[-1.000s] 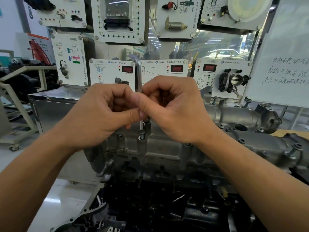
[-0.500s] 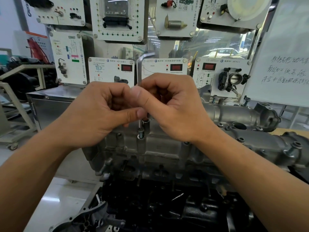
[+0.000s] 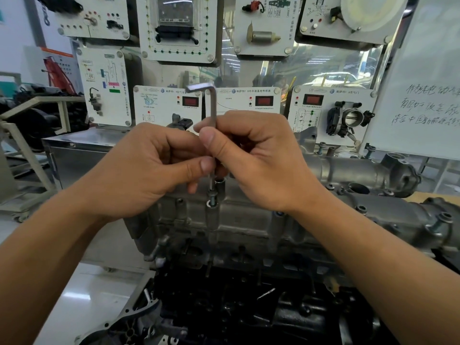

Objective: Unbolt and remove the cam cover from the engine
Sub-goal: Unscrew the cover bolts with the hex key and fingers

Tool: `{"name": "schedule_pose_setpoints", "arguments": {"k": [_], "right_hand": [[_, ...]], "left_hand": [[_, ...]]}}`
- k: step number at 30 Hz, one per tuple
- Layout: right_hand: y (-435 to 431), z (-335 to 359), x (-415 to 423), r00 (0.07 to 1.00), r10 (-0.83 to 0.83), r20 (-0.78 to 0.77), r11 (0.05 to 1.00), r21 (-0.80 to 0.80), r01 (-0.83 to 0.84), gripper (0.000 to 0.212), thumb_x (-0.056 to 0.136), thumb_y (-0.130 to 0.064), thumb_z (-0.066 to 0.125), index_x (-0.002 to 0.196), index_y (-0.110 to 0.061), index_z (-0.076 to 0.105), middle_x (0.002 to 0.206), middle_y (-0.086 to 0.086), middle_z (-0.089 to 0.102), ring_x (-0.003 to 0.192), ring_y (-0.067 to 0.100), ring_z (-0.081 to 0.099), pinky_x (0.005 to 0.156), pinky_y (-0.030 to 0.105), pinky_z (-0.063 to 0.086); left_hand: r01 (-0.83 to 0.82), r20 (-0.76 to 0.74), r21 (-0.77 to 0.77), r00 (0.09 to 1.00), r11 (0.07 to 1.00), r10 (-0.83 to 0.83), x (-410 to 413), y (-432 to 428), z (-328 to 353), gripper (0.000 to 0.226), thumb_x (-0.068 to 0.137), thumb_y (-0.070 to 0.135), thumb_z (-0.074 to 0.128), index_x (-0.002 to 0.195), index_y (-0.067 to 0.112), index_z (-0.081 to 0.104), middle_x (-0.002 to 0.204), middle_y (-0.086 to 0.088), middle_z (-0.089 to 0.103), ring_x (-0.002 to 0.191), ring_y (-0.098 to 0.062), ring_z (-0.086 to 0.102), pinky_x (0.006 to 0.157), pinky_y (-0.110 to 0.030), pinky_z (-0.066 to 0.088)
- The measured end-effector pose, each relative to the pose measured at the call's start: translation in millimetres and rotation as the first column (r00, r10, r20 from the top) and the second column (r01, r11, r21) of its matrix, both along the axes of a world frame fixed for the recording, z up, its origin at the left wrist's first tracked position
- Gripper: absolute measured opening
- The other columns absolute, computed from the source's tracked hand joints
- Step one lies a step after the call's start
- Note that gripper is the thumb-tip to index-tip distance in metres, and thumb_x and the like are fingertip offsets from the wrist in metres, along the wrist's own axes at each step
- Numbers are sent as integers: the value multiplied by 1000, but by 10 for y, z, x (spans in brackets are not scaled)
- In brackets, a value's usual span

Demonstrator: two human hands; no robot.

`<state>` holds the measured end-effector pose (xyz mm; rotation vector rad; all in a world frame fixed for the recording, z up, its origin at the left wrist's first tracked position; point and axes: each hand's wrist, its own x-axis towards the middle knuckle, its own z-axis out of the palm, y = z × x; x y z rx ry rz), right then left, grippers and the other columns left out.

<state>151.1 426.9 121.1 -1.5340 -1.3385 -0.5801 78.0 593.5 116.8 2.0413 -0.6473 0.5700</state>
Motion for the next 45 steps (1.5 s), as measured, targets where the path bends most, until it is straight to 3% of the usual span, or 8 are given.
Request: {"name": "schedule_pose_setpoints", "arguments": {"k": [5, 11, 16, 21, 24, 30, 40, 45], "right_hand": [[-1, 7, -8, 1000, 22, -17, 999, -48, -23, 23, 99, -2, 53, 91, 13, 68, 65, -6, 58, 61, 2, 58, 62, 24, 50], [21, 6, -28, 1000, 7, 8, 1000, 17, -7, 22, 96, -6, 60, 91, 13, 70, 65, 25, 64, 61, 35, 60, 57, 43, 50], [20, 11, -22, 998, -55, -14, 992, 111, 56, 11, 86, -11, 76, 84, 0, 74, 52, 20, 52, 48, 29, 45, 46, 34, 40], [10, 2, -32, 998, -68, -11, 994, 87, 69, 13, 83, -8, 78, 78, 2, 71, 53, 16, 53, 48, 18, 45, 49, 22, 38], [3, 0, -28, 999, -40, -6, 998, 53, 40, 12, 87, -5, 74, 78, 1, 71, 57, 13, 60, 52, 21, 52, 49, 25, 43], [-15, 10, -21, 1000, 6, -22, 1000, -18, -7, 15, 95, -2, 62, 87, 6, 72, 64, 13, 66, 56, 22, 60, 51, 35, 50], [26, 4, -27, 999, -1, -35, 995, 98, 4, 9, 86, -8, 75, 81, 0, 72, 53, 11, 62, 46, 11, 56, 46, 27, 47], [13, 2, -12, 999, -20, -32, 999, 33, 21, 6, 89, -8, 73, 84, -4, 73, 63, 17, 65, 55, 32, 61, 51, 43, 49]], "left_hand": [[-9, -11, -17, 1000, 1000, 9, 5, 2, -7, 19, 80, 27, 65, 93, 18, 74, 66, 11, 72, 53, -2, 60, 53, -11, 48], [-40, 17, -90, 999, 995, 42, 44, -9, -21, 30, 71, 37, 73, 90, 15, 75, 78, -3, 75, 58, -11, 65, 54, -19, 54], [-69, 35, -95, 997, 993, 72, 82, -21, -51, 33, 72, 32, 77, 96, 10, 73, 84, -13, 75, 75, -34, 71, 57, -23, 56], [-46, 21, -115, 999, 992, 48, 79, -10, -49, 17, 69, 33, 78, 78, 22, 70, 80, -4, 76, 76, -16, 73, 64, -18, 56], [-63, -2, -64, 998, 996, 63, 66, -9, -43, 28, 71, 37, 76, 92, 19, 76, 85, -4, 77, 78, -23, 74, 67, -26, 61], [14, -42, -43, 999, 999, -16, 21, 10, -15, 23, 80, 27, 66, 99, 18, 75, 70, 11, 74, 53, -1, 60, 53, -11, 48], [-56, 56, -82, 997, 995, 60, 74, -52, -41, 21, 71, 31, 78, 89, 20, 77, 73, 0, 74, 57, -3, 63, 54, -13, 50], [-104, 85, -79, 990, 991, 110, 94, -58, -58, 36, 67, 36, 77, 86, 6, 70, 78, -4, 75, 72, -21, 73, 66, -28, 61]]}}
